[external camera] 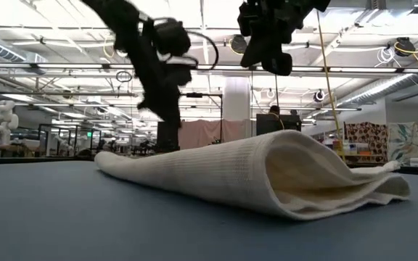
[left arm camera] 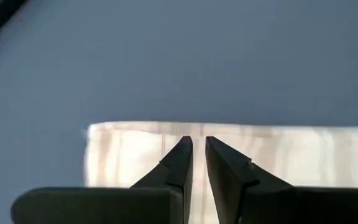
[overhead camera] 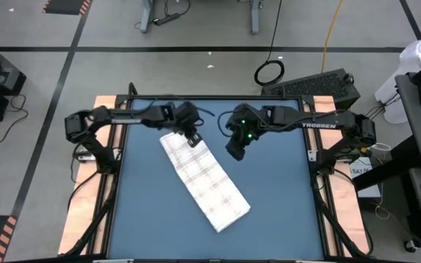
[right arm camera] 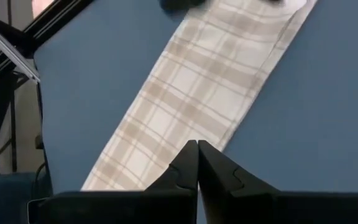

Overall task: Roll towel
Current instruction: Fold the white towel

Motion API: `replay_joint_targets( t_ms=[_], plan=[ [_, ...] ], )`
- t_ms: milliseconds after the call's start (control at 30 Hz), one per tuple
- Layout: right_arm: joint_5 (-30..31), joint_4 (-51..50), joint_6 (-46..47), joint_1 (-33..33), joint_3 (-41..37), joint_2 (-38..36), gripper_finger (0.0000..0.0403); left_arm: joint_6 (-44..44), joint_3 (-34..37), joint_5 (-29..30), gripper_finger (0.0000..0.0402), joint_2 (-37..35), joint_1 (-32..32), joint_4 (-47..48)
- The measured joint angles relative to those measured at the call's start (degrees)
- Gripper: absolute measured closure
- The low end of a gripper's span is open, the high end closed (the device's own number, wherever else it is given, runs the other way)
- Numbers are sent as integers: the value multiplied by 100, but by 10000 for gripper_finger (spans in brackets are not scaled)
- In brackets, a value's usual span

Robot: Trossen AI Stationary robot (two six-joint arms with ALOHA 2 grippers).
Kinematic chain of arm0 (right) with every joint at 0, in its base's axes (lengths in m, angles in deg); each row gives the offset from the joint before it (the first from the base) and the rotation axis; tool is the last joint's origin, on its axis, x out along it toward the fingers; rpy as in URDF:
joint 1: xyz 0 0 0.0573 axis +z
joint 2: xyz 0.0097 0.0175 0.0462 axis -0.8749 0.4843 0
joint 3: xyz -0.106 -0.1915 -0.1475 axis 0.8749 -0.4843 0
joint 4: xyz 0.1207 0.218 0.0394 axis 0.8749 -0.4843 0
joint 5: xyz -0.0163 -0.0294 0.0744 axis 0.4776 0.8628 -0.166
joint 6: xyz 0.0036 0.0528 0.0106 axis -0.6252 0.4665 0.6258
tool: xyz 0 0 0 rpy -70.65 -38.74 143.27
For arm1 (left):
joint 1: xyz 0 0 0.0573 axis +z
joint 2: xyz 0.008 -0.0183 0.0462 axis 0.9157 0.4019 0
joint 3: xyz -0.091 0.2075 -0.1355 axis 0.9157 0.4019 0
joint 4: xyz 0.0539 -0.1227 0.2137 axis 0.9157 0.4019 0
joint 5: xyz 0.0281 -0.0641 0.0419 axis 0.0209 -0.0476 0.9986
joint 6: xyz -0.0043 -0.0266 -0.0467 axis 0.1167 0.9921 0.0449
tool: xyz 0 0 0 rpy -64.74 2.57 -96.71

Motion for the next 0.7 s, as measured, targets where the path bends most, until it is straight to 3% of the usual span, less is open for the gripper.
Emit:
replay_joint_targets(
  t_ms=[133,300,467,700],
  plan=[
    [180,53,204,277,0,0,403,-122,-534,-99,350,-303,-5,1864],
    [188,609,362,800,-167,0,403,-433,79,-449,350,-955,-3,2766],
    [563,1787,1367,1263,-895,0,403,-1063,1381,-817,350,-1558,141,1899],
    [1280,3652,3289,1789,-2024,11,403,-1834,2638,-876,350,-1391,179,-195]
  ],
)
